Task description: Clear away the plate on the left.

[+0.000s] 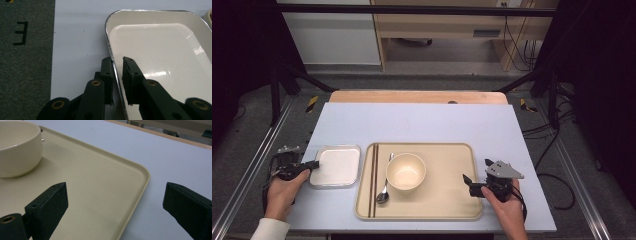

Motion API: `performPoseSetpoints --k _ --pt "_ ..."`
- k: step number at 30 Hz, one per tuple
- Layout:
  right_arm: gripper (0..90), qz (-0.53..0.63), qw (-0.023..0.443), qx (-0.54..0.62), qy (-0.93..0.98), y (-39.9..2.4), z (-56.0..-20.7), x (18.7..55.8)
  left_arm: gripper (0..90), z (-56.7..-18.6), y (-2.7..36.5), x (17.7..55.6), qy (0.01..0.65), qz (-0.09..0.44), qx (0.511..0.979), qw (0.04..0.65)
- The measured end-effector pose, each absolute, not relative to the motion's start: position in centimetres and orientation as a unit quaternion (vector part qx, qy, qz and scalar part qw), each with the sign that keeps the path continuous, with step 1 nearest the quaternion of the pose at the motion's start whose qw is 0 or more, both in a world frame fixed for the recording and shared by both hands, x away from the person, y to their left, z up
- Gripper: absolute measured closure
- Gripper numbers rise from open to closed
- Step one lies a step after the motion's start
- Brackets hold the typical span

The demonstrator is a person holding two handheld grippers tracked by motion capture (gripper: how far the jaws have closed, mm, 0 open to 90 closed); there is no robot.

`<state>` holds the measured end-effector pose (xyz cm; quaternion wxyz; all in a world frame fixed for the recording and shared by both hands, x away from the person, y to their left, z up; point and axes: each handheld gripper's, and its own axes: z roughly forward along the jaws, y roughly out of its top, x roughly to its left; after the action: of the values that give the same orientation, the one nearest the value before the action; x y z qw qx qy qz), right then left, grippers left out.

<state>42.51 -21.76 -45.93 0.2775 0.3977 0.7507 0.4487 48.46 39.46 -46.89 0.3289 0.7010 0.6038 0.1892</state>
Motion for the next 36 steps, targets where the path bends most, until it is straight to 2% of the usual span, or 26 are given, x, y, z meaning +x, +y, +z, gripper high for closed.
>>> performPoseSetpoints --k 9,11,15,25,36 --pt "6.5 0.448 0.277 0.398 0.751 -21.7 -46.0 42.5 84.7 -47.0 39.3 48.4 0.619 0.174 0.686 0.342" --pt "6.5 0.448 0.277 0.398 0.751 -21.7 -46.0 42.5 85.4 -46.9 39.5 48.5 0.613 0.192 0.687 0.339" --pt "6.4 0.449 0.277 0.397 0.751 -21.8 -45.9 42.5 88.5 -46.6 39.4 48.6 0.615 0.186 0.674 0.364" --pt "6.5 0.450 0.278 0.398 0.750 -21.8 -45.9 42.5 89.2 -44.8 38.6 48.6 0.598 0.207 0.680 0.370" --pt "6.9 0.454 0.282 0.408 0.740 -21.7 -45.7 42.4 89.1 -42.8 38.6 48.6 0.594 0.235 0.657 0.399"
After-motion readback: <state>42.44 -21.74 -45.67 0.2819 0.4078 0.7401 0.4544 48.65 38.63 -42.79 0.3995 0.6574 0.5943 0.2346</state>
